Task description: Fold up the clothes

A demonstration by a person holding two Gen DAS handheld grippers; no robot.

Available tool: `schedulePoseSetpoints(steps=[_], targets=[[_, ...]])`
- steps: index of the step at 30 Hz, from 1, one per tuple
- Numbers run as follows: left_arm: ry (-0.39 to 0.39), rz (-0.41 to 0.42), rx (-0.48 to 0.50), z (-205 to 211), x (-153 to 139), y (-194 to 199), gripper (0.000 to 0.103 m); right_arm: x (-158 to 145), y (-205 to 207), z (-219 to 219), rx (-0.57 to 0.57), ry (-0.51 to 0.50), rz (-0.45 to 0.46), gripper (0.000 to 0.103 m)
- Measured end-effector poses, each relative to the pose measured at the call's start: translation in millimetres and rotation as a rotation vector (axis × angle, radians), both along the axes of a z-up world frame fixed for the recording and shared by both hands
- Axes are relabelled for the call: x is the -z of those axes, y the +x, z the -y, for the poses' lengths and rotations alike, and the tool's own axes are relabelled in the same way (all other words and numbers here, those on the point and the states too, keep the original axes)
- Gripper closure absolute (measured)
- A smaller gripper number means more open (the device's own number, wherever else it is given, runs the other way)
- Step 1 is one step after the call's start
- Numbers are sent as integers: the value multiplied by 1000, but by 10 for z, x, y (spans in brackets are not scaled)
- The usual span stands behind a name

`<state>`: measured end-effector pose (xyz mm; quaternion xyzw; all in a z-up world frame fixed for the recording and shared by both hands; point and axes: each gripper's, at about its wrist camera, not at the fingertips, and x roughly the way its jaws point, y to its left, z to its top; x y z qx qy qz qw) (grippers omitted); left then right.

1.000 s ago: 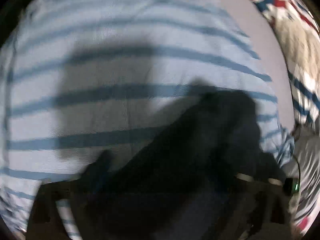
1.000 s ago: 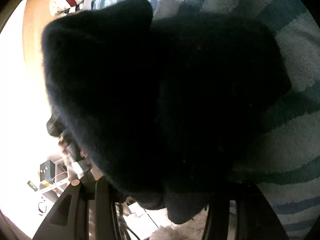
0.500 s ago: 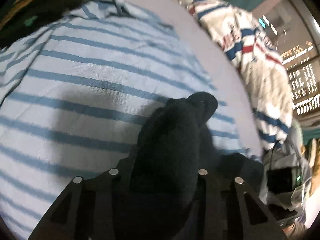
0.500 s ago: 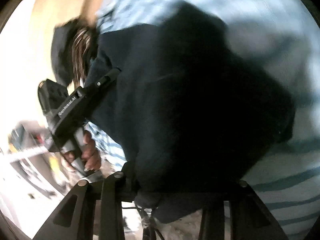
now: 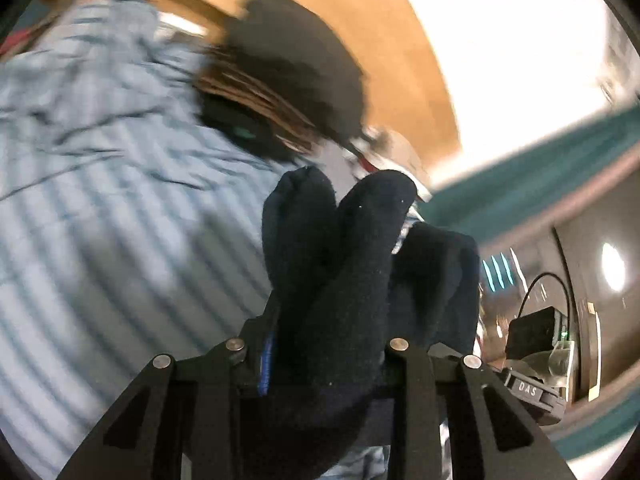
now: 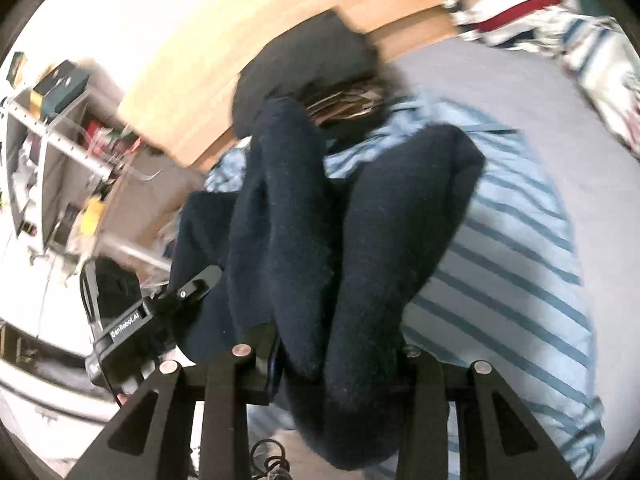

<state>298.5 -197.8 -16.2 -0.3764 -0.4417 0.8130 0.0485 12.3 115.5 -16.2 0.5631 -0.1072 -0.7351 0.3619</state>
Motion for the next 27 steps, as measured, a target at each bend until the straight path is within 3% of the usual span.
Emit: schedulePoseSetpoints(steps=[2,4,7,9,11,13,14,16,18,21,24,25,27], targets=[[0,137,-82,222,246,86,48,200,-161,118,28,37,80,58],[4,268,-150,382,533,166,35,546,-249,78,95,146,158,47],[61,372,-239,613,881,403,35,960,-218,-179,160,252,244,44],[105,375,-279,690,975,541,35,1140,-89,-411,204,240,294,42],[105,308,-303,723,892,609,35,1208,45,-626,235,168,315,42],[-5,238,-253,593,649,545,35,1135,97,-637,233,85,277,44],[-63,204,-225,522,524,508,40,1040,91,-520,212,53,231,45],[-176,151,-169,352,297,448,55,919,59,-242,163,38,154,45],[-283,141,-104,181,182,315,57,820,20,51,111,38,82,45],[-389,211,-24,2,379,99,60,797,0,406,22,35,26,45],[-470,352,12,-98,777,-39,60,1187,-17,529,-15,116,84,52],[-469,385,8,-80,969,-49,59,1336,-28,492,3,148,108,64],[-448,355,-5,-42,1085,-9,58,1602,-52,309,73,188,153,87]])
